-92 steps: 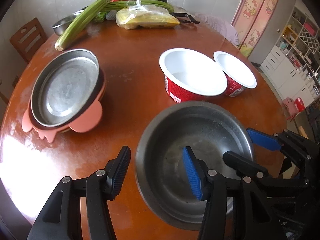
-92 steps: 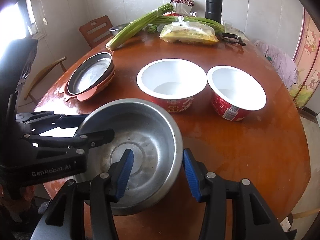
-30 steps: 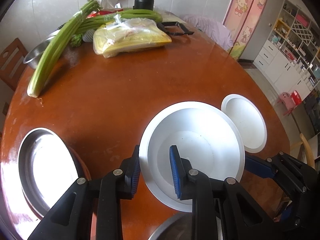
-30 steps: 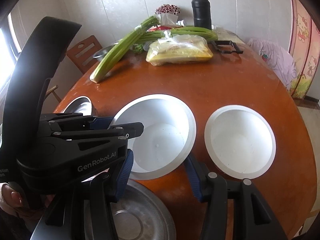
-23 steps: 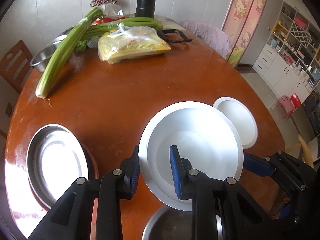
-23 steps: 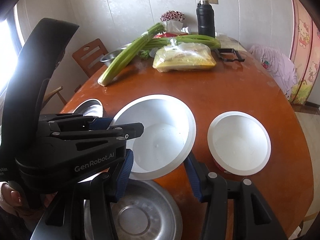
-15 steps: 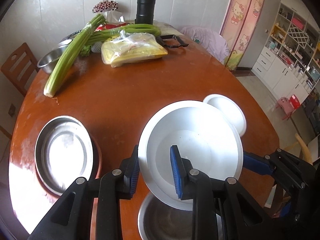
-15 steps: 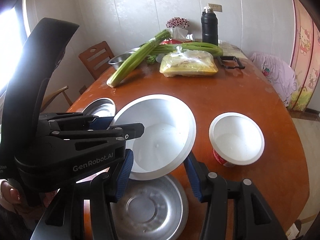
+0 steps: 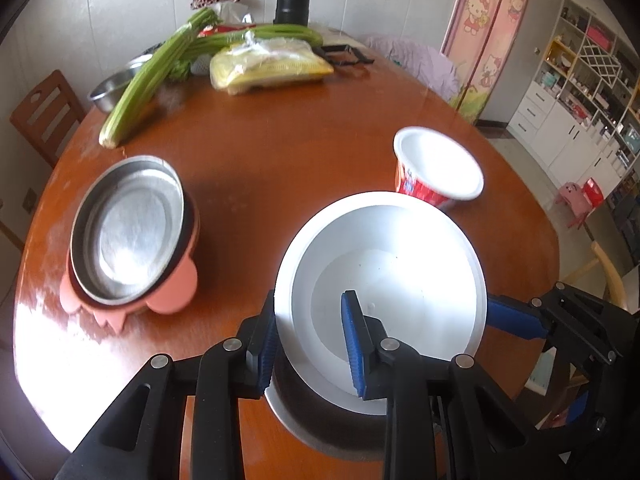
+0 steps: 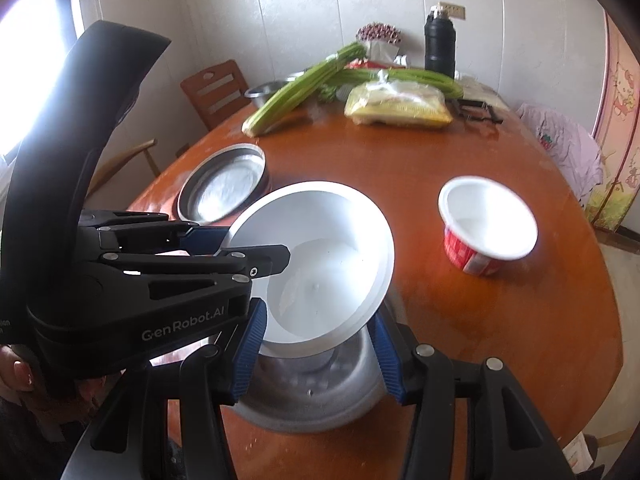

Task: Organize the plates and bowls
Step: 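Lower the red-and-white bowl into the steel bowl with the left tool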

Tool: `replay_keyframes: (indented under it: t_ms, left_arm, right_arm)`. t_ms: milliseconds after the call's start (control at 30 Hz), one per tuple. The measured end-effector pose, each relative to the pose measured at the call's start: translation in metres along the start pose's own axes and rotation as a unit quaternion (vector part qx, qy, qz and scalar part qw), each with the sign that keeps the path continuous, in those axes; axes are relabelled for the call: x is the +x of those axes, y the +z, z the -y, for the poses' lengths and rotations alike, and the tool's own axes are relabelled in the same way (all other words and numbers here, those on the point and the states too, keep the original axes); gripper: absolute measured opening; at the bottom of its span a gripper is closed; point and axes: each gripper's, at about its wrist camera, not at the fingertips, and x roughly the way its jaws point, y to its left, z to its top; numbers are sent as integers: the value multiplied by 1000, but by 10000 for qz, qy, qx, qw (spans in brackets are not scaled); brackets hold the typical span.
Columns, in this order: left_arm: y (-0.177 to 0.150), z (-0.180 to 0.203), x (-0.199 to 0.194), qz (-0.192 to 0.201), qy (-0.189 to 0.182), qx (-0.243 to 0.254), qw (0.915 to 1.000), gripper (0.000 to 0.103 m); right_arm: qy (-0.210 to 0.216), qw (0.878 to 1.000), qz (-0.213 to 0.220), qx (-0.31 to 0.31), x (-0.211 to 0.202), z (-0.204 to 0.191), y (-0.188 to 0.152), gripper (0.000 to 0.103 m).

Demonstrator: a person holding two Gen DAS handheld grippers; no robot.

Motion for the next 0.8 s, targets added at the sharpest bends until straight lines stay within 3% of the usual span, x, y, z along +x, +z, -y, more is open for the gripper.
replay_keyframes:
  t_ms: [333, 800]
  left_arm:
    - [-17, 3, 17, -251, 37, 28, 9997, 30]
    - [-17, 2, 19, -304, -12, 65, 9995, 32]
  right_arm:
    - [1, 9994, -350, 19, 18, 2, -19, 52]
    - [-239, 9991, -327, -111, 15, 1, -20, 53]
